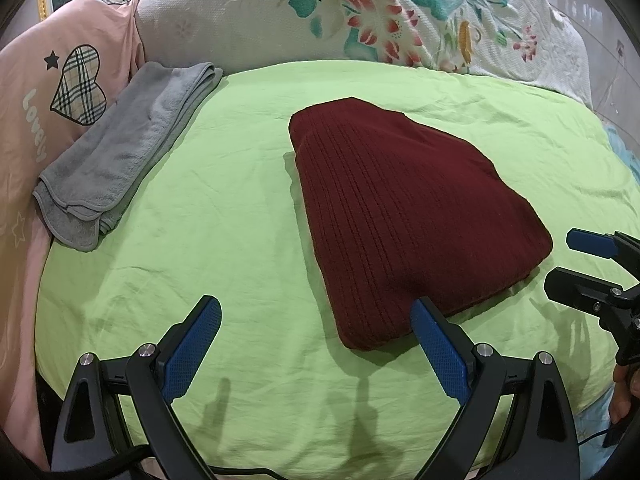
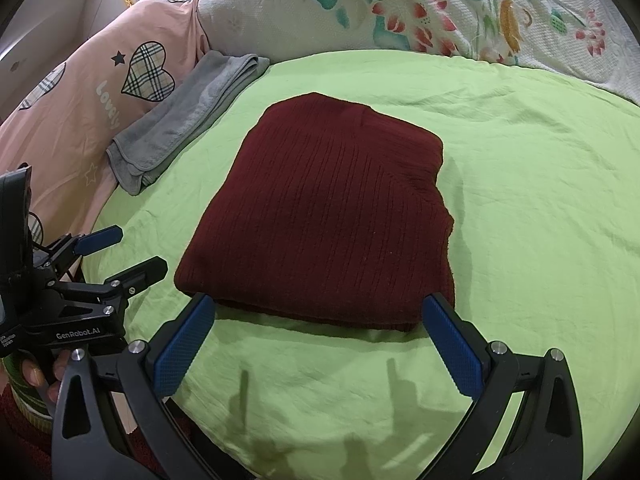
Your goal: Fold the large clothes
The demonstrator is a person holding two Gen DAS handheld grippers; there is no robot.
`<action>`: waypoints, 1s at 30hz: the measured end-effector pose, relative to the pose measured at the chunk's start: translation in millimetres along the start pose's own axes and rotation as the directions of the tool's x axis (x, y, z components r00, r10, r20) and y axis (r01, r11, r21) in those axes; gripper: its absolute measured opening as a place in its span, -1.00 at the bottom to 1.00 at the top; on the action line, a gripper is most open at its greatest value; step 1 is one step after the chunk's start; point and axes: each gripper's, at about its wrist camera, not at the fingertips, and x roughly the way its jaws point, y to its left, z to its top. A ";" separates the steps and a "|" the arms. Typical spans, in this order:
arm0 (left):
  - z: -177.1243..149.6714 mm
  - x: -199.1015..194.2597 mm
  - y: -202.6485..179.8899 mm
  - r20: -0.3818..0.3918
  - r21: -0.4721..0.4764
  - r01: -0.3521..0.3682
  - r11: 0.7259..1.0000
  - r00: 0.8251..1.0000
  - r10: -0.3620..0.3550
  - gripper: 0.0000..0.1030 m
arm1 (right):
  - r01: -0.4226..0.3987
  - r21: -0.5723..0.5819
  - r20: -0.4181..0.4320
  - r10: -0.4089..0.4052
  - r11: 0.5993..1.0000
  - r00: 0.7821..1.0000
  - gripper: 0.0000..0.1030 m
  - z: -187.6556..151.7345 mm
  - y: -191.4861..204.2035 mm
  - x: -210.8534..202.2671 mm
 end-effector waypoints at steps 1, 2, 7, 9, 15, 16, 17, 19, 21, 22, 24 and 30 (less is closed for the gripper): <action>0.0 0.0 0.0 0.000 0.001 -0.001 1.000 1.000 0.001 0.87 | 0.001 0.000 0.000 -0.001 1.000 1.000 1.00 0.1 0.0 0.0; 0.0 -0.1 0.0 0.000 0.001 0.000 1.000 1.000 0.000 0.87 | 0.000 -0.001 0.000 0.000 1.000 1.000 1.00 0.3 0.4 0.0; -0.1 -0.2 -1.7 -0.001 0.003 -0.001 1.000 1.000 0.001 0.87 | -0.001 -0.001 0.000 0.001 1.000 1.000 1.00 0.7 0.0 -0.1; -0.3 -0.4 -2.1 -0.001 0.001 -0.002 1.000 1.000 0.002 0.87 | 0.001 -0.002 0.000 -0.001 1.000 1.000 1.00 0.9 0.1 -0.1; 0.3 0.0 -1.9 -0.001 0.004 -0.002 1.000 1.000 0.002 0.87 | 0.000 0.000 0.000 0.000 1.000 1.000 1.00 1.1 -0.2 -0.2; 0.1 -0.2 -2.0 -0.001 0.002 -0.003 1.000 1.000 0.003 0.87 | -0.001 0.000 0.000 0.001 1.000 1.000 1.00 1.4 0.0 -0.2; 0.0 -0.2 -2.2 0.000 0.002 -0.004 1.000 1.000 0.004 0.87 | -0.001 0.000 0.000 0.001 1.000 1.000 1.00 1.7 0.2 -0.1; 0.2 0.0 -2.1 0.001 0.004 -0.009 1.000 1.000 0.009 0.87 | 0.001 0.000 0.000 -0.001 1.000 1.000 1.00 2.0 -0.2 -0.4; 1.5 1.0 -2.9 0.003 0.011 -0.011 1.000 1.000 0.011 0.86 | 0.001 -0.001 0.000 -0.001 1.000 1.000 1.00 2.4 -0.4 -0.2; 1.9 1.3 -3.2 0.003 0.013 -0.012 1.000 1.000 0.012 0.86 | 0.002 -0.001 0.000 -0.002 1.000 1.000 1.00 2.4 -0.6 -0.2; 3.2 1.6 -3.2 0.004 0.014 -0.012 1.000 1.000 0.012 0.86 | 0.002 0.001 0.000 -0.002 1.000 1.000 1.00 3.5 -0.9 -0.6; 4.0 1.9 -5.0 0.005 0.020 -0.009 1.000 1.000 0.009 0.86 | 0.005 0.011 0.008 -0.005 1.000 1.000 1.00 6.9 -6.1 -2.8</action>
